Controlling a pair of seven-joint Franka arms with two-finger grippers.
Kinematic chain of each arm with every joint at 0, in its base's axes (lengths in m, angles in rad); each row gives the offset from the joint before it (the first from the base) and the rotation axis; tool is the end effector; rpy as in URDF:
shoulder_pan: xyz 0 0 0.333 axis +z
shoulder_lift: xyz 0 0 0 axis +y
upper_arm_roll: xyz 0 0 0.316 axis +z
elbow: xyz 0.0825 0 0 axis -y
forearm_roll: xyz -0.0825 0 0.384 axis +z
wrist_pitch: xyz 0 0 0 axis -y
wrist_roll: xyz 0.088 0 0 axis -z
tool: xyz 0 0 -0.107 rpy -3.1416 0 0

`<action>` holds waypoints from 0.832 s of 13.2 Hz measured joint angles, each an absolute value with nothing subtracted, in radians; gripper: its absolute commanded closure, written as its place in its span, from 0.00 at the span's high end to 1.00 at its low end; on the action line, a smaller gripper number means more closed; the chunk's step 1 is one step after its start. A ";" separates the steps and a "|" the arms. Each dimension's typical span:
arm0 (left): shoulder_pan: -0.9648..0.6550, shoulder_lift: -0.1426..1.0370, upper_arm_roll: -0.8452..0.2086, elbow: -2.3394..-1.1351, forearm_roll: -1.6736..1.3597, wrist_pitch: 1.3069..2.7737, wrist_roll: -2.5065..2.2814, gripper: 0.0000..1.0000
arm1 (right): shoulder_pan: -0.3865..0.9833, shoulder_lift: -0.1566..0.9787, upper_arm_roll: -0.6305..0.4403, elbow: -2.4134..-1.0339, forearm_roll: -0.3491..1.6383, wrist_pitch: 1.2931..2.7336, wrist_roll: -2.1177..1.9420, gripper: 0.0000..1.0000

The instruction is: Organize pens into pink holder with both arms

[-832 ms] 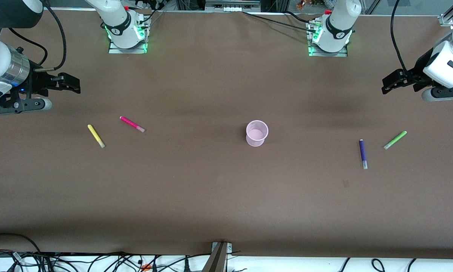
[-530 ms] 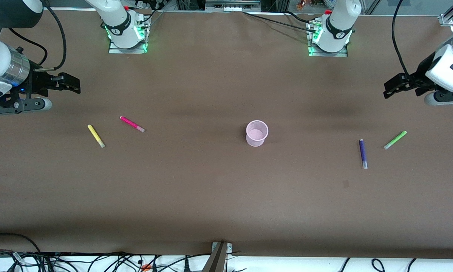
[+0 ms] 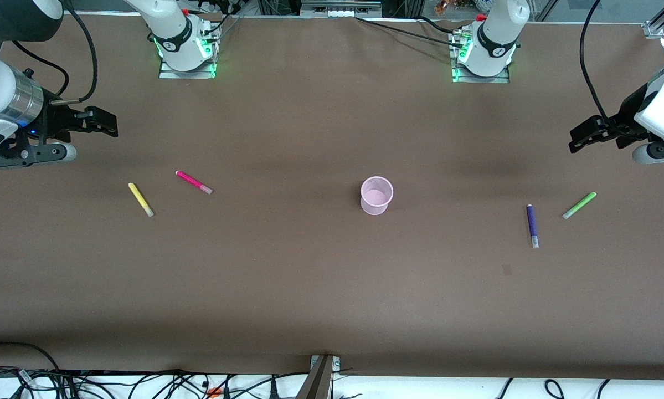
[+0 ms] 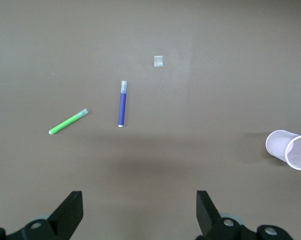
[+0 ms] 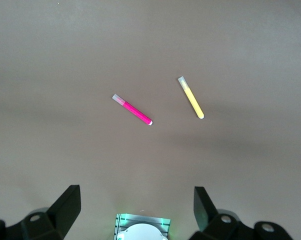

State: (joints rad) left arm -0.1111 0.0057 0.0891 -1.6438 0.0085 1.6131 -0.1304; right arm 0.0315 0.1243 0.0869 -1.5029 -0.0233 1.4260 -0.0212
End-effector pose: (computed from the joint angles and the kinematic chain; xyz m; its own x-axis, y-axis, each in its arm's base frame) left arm 0.5575 -0.0115 0.5905 0.9936 0.1079 -0.0349 0.1074 -0.9941 -0.0136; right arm 0.5705 0.0621 0.5749 0.9705 0.1349 -0.1996 0.1394 -0.9902 0.0083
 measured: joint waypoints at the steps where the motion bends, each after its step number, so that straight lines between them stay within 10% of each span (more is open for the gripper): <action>1: -0.112 0.006 0.088 -1.644 0.008 1.613 -0.130 1.00 | 0.031 0.124 0.087 -1.503 -0.023 1.426 -0.021 1.00; 11: -0.117 0.006 0.085 -1.640 0.008 1.593 -0.130 1.00 | 0.031 0.124 0.087 -1.503 -0.023 1.426 -0.022 1.00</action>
State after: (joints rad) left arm -0.1167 0.0057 0.0847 -1.6403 0.0085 1.5927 -0.1297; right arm 0.0315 0.1243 0.0869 -1.5029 -0.0233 1.4262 -0.0217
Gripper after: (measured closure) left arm 0.000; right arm 0.000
